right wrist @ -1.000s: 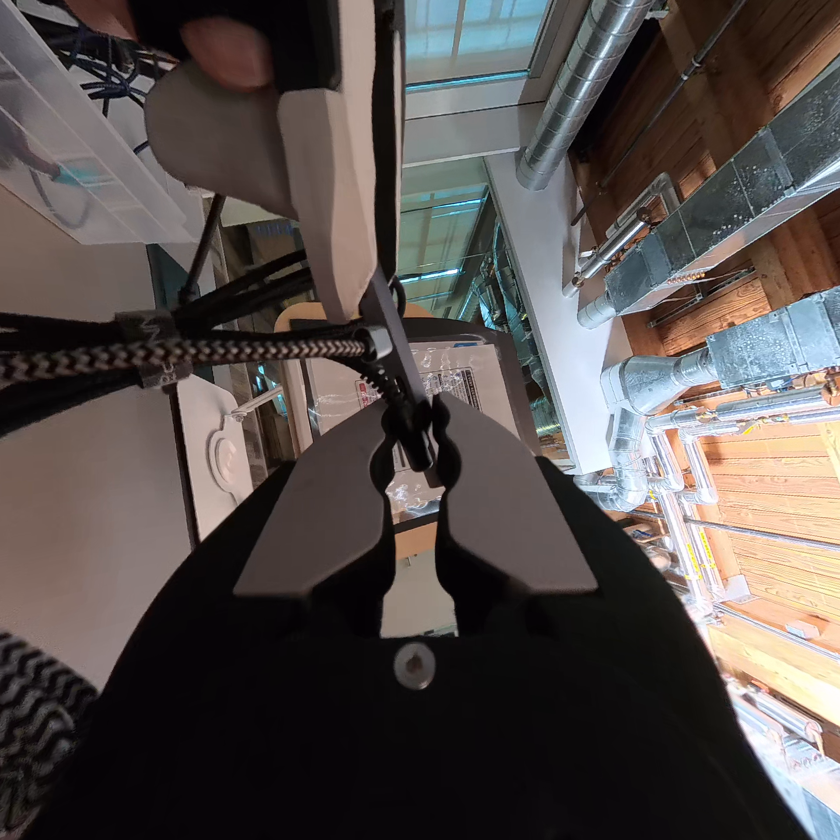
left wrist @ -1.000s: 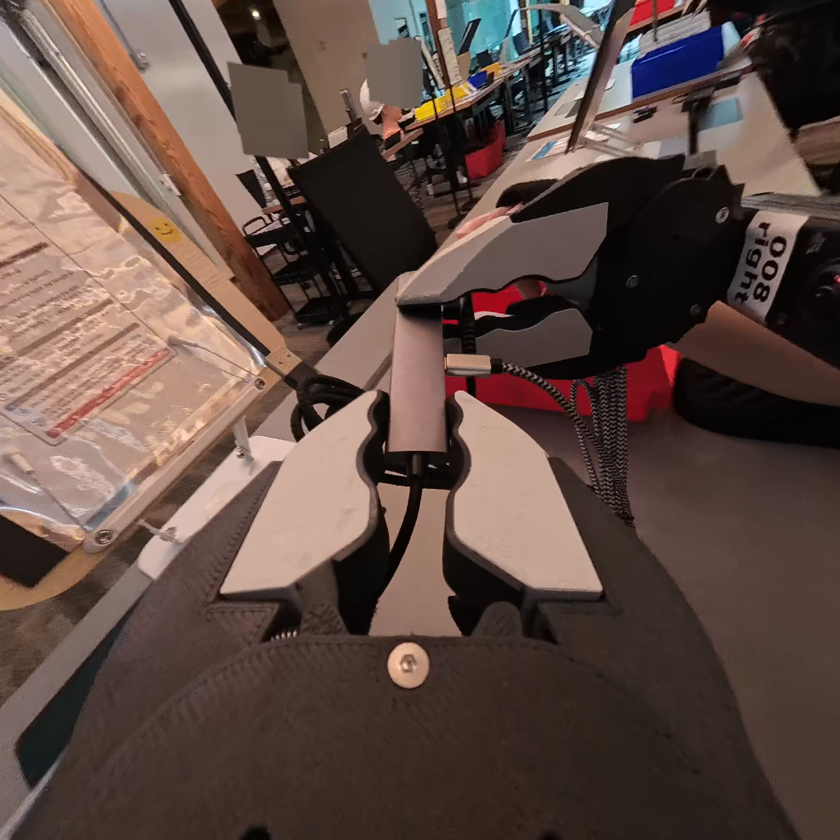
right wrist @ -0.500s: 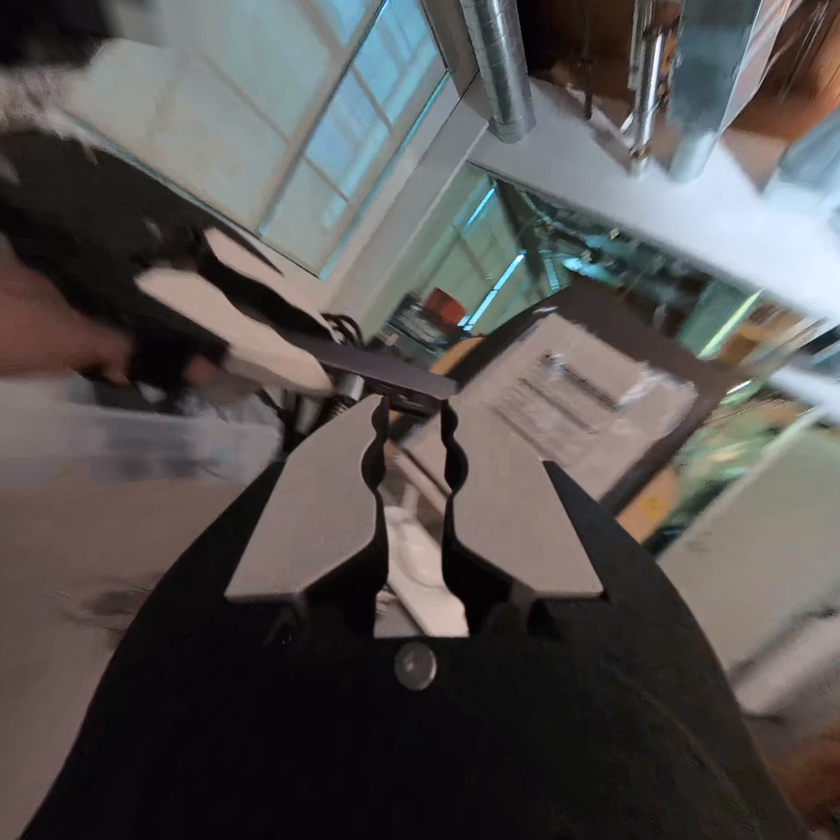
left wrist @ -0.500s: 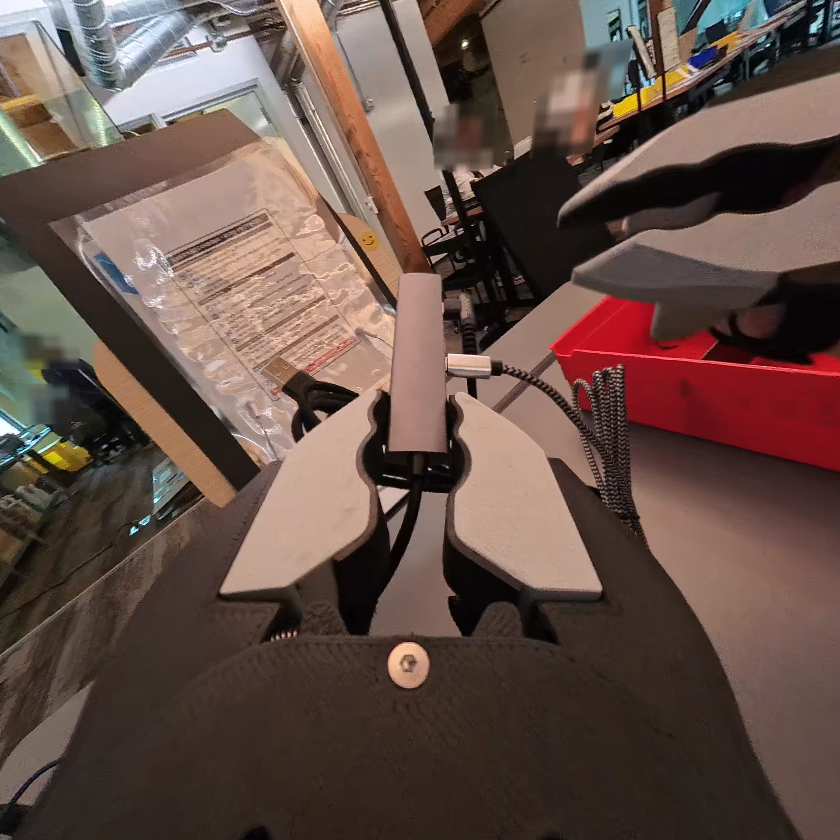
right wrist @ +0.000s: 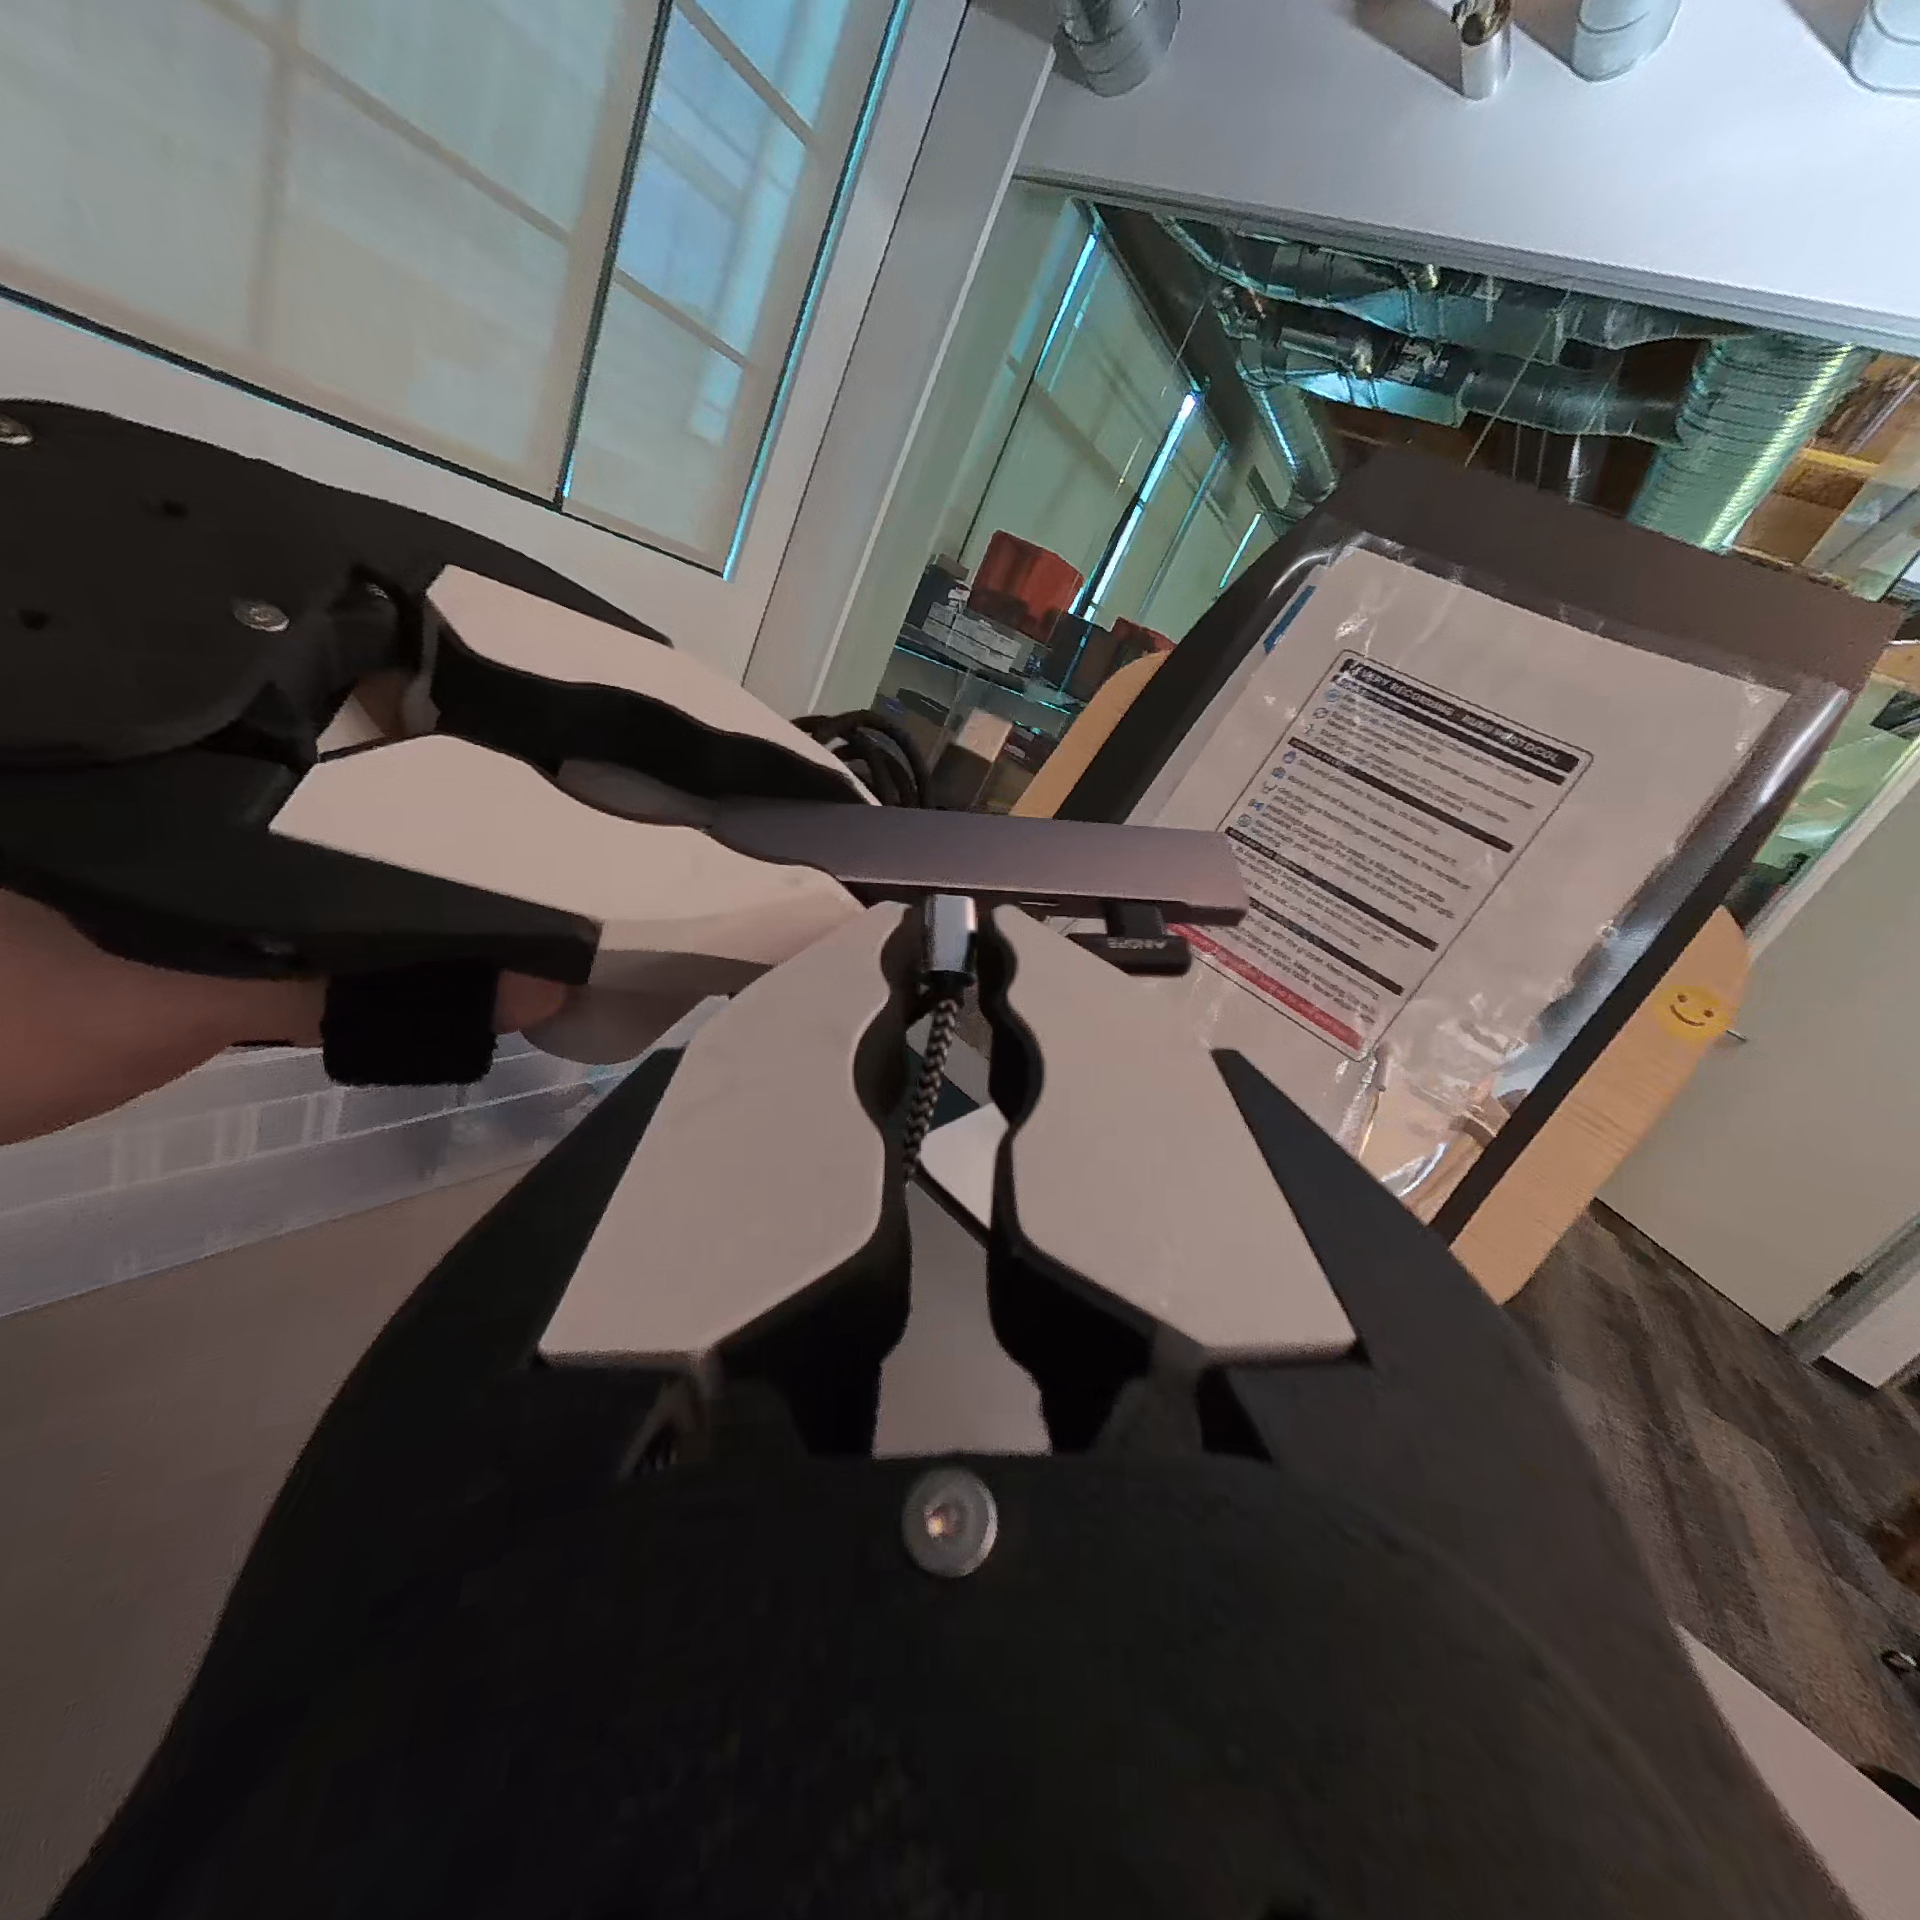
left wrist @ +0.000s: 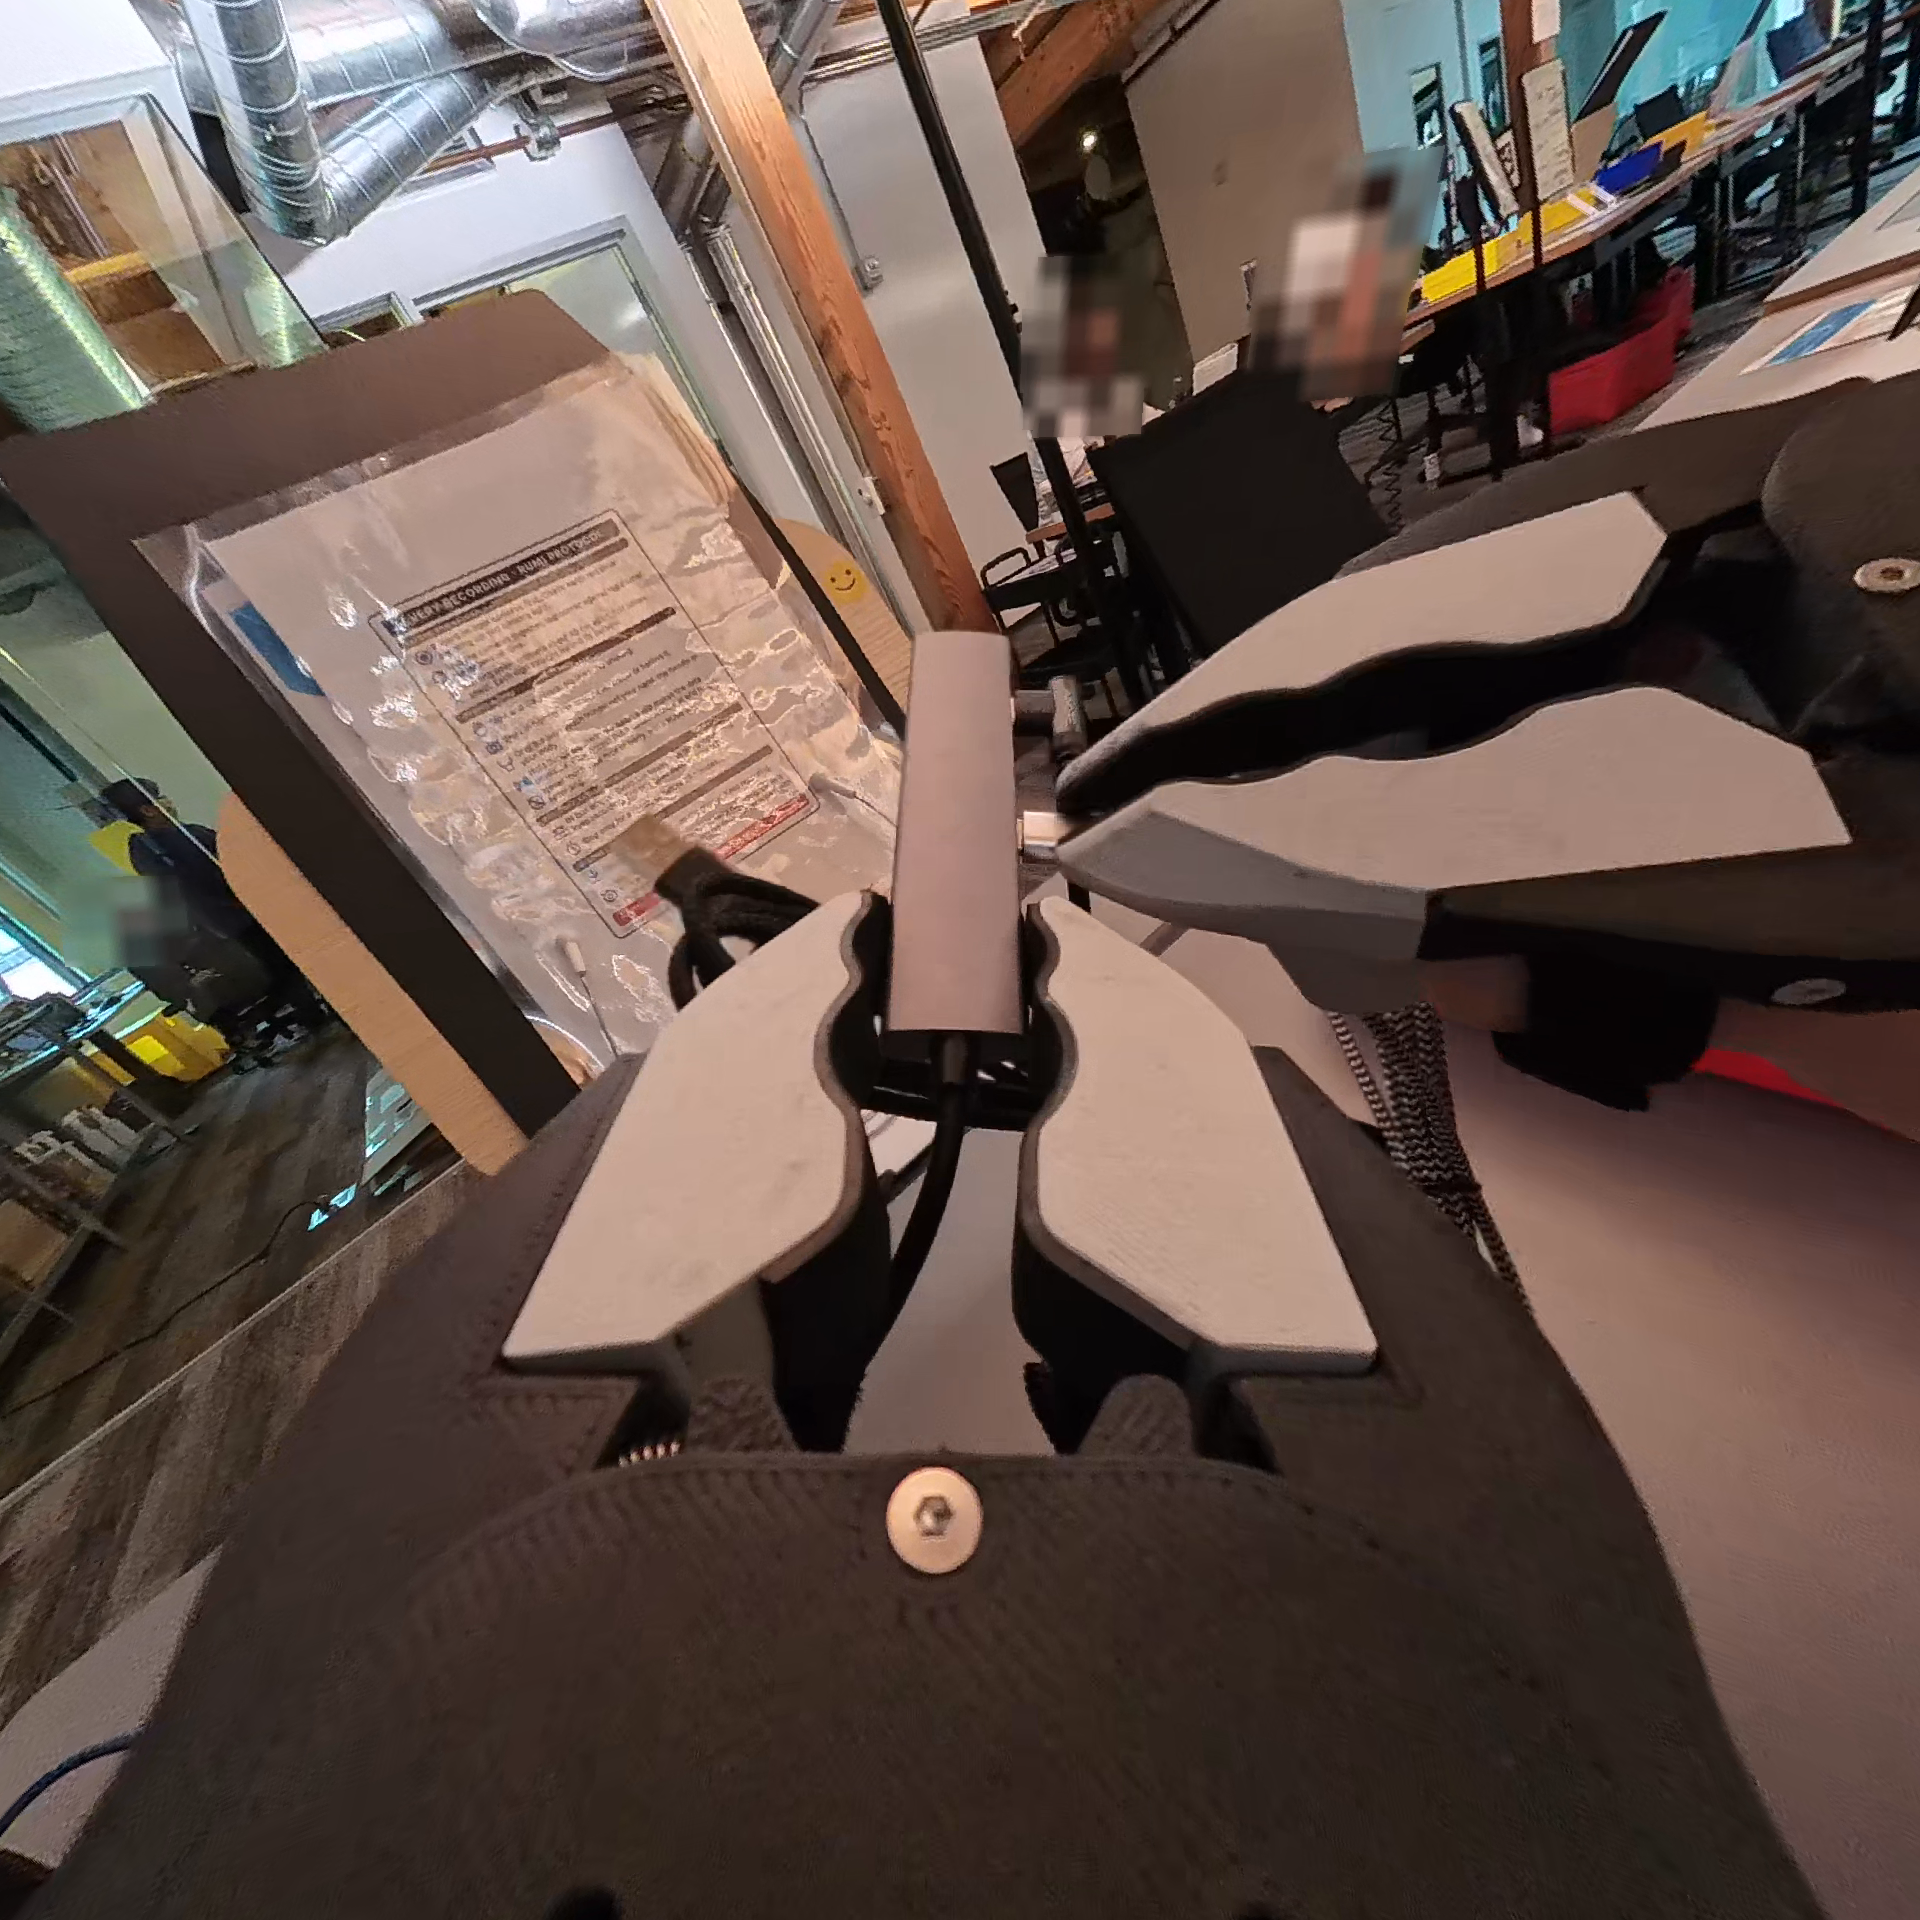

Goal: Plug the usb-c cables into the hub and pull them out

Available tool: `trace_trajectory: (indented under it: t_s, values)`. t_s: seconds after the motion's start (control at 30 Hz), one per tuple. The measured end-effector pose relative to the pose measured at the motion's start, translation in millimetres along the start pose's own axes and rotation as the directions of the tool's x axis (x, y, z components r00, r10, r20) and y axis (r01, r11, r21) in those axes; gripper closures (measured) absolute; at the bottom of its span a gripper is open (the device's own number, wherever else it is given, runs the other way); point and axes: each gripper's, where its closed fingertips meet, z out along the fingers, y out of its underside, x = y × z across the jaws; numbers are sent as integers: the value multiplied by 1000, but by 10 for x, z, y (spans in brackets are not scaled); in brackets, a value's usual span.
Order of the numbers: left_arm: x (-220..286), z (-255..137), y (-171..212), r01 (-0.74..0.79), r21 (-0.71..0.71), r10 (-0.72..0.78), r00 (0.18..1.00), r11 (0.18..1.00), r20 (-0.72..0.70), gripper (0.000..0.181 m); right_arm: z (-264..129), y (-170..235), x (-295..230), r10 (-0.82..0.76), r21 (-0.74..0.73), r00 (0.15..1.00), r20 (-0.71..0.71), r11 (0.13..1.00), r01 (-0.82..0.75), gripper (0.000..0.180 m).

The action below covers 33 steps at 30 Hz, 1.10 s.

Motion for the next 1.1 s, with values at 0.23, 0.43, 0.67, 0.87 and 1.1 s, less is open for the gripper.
trace_trajectory:
  t_s: [0.23,0.43,0.67,0.87,1.1]
  values:
    - [-67,-41,-44,28,16,-28,999,999,16,157,-12,-19,-14,-76,-42,996,-44,996,74,166]
    - [-42,-57,-81,16,26,-16,1000,1000,7,157,-24,-38,-11,-39,-13,999,-32,999,39,169]
    - [-45,-39,-64,2,-7,-1,998,1000,57,157,-27,-3,2,55,-2,998,-33,998,-55,169]
    - [-73,-45,-55,5,-5,-4,1000,1000,26,156,-5,2,-22,57,-17,998,-28,998,-58,169]
    - [-63,-51,-48,-12,-25,11,1000,1000,-26,156,-28,-6,-35,70,-18,993,95,998,-68,169]
